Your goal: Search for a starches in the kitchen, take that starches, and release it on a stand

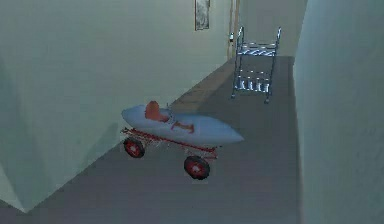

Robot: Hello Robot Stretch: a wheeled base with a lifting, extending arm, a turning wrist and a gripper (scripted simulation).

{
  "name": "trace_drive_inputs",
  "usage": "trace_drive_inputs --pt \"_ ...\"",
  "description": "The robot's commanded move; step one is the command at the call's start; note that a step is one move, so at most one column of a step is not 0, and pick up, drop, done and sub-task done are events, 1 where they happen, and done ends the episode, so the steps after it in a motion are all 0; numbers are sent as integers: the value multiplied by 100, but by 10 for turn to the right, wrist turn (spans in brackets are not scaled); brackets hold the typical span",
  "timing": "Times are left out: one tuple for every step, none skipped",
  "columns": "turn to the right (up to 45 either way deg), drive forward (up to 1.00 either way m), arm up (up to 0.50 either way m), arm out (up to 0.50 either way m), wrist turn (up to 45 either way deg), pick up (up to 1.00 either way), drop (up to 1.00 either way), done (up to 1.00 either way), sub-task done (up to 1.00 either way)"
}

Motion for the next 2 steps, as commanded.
trace_drive_inputs --pt "300 0 0 0 0 0 0 0 0" --pt "0 100 0 0 0 0 0 0 0"
